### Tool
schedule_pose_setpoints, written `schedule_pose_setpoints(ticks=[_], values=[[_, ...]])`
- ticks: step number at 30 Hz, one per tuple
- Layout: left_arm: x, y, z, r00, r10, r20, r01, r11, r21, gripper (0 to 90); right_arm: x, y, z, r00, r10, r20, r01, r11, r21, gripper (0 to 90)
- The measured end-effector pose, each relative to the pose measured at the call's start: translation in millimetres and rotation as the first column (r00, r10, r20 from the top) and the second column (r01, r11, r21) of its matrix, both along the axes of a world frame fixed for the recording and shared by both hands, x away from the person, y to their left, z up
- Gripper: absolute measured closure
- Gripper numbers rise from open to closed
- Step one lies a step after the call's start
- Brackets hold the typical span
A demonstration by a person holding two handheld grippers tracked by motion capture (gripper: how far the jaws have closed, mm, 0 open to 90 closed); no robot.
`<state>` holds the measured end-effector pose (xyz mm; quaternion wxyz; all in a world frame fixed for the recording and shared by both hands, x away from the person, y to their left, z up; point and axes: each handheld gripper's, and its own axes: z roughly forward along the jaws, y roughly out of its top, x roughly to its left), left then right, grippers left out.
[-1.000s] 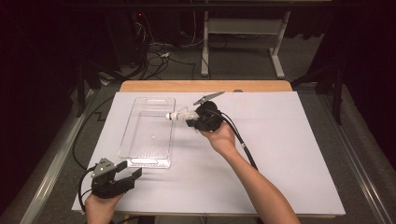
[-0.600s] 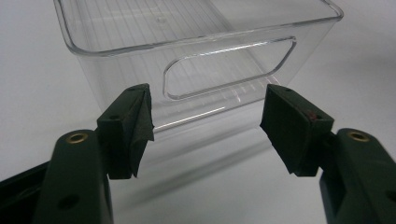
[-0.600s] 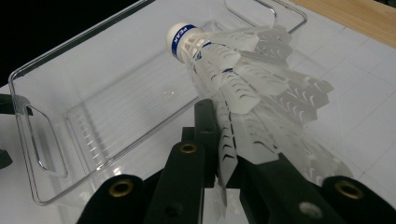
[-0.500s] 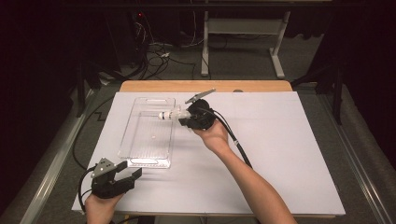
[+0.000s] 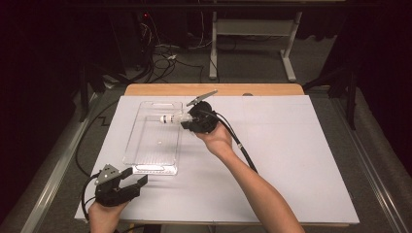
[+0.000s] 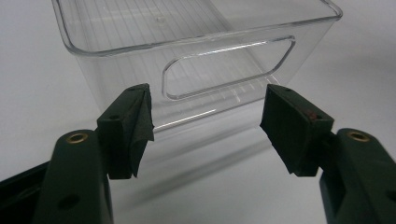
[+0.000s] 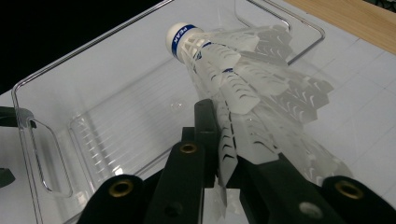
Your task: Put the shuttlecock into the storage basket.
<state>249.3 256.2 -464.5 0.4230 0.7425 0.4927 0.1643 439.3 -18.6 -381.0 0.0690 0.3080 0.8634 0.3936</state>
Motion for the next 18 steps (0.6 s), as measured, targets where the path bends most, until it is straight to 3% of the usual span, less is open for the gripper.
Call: schedule_pose_setpoints(ticks=[18], values=[[-0.3, -0.2, 0.1, 1.0, -0.002, 0.0, 0.002, 1.0, -0.002, 34.7, 3.6, 22.0, 0.2, 0.9998, 0.017, -0.004, -0.017, 1.0, -0.009, 89.0]])
